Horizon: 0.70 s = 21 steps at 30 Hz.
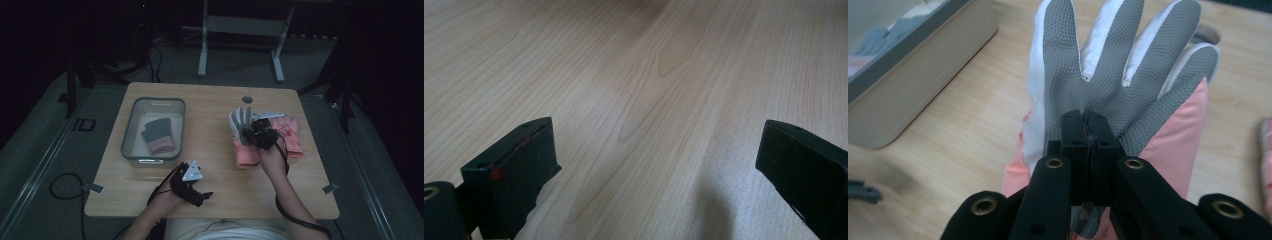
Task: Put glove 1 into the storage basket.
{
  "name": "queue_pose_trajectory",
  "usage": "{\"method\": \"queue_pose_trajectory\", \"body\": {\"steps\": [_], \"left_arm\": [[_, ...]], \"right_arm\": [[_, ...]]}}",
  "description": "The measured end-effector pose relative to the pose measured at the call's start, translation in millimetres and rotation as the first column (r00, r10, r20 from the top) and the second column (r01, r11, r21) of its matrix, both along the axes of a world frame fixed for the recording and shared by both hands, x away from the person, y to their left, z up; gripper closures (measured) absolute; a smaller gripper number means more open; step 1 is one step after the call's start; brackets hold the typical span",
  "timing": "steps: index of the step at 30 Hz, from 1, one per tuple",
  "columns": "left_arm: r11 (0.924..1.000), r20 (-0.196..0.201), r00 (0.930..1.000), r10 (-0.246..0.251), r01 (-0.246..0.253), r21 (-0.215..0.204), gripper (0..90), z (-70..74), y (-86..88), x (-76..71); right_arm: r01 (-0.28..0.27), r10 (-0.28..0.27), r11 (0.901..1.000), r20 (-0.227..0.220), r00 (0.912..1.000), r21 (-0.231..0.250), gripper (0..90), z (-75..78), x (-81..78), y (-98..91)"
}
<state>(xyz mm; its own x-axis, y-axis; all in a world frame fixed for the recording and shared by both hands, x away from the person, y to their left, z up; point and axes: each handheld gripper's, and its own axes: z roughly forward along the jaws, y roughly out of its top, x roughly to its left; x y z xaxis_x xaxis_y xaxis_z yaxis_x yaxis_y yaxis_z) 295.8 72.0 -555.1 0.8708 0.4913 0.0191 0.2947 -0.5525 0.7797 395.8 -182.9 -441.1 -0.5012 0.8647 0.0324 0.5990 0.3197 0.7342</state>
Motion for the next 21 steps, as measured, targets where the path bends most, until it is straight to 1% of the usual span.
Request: {"method": "queue_pose_trajectory", "body": {"steps": [1,3,4,6,7,8,10,12,16,18,21], "left_arm": [[1.0,0.006,1.0,0.002,-0.002,0.001,2.6,0.1,0.1,-0.4],[0.9999,0.033,0.9994,0.01,-0.01,0.01,2.7,1.0,0.1,-2.2],[0.9999,0.042,0.9991,0.012,-0.013,0.002,2.8,1.4,0.0,-3.4],[0.9999,0.043,0.999,0.01,-0.01,-0.003,2.9,1.5,-0.5,-4.1],[1.0,0.044,0.999,0.007,-0.007,0.001,2.9,1.2,-0.7,-4.2],[1.0,0.042,0.9991,0.005,-0.005,0.003,2.9,0.7,-1.2,-4.6],[1.0,0.037,0.9993,-0.003,0.003,0.008,2.9,-0.4,-1.1,-4.4],[0.9999,0.03,0.9995,-0.008,0.008,0.01,2.9,-1.2,-1.3,-4.4],[0.9999,0.033,0.9994,-0.011,0.011,0.008,2.9,-1.9,-2.1,-4.9],[0.9998,0.031,0.9995,-0.01,0.01,0.014,2.9,-2.5,-2.2,-4.3],[0.9999,0.028,0.9996,-0.011,0.01,0.009,2.9,-2.6,-2.0,-4.2]], "right_arm": [[0.01,-0.01,0.9999,-0.01,0.9999,0.012,88.8,-2.6,-2.0,3.0],[0.012,-0.012,0.9998,-0.031,0.9994,0.012,88.8,-9.0,-4.4,10.8],[0.018,-0.017,0.9998,-0.037,0.9992,0.013,88.8,-13.1,-5.2,14.4],[0.028,-0.028,0.9996,-0.049,0.9984,0.005,88.8,-23.7,-4.4,21.7],[0.034,-0.034,0.9994,-0.06,0.9976,0.005,88.8,-29.8,-3.0,25.0],[0.041,-0.041,0.9992,-0.062,0.9972,-0.006,88.8,-35.7,-1.1,28.1],[0.052,-0.053,0.9986,-0.081,0.9953,-0.015,88.8,-46.4,3.9,33.5],[0.046,-0.049,0.9984,-0.087,0.995,-0.033,88.7,-55.2,7.9,39.3],[0.017,-0.025,0.9972,-0.106,0.9941,-0.072,88.7,-68.0,13.1,49.7],[0.022,-0.03,0.997,-0.106,0.9939,-0.074,88.6,-72.8,16.1,51.5],[0.037,-0.045,0.9969,-0.114,0.9924,-0.07,88.5,-79.7,21.2,51.9]]}}
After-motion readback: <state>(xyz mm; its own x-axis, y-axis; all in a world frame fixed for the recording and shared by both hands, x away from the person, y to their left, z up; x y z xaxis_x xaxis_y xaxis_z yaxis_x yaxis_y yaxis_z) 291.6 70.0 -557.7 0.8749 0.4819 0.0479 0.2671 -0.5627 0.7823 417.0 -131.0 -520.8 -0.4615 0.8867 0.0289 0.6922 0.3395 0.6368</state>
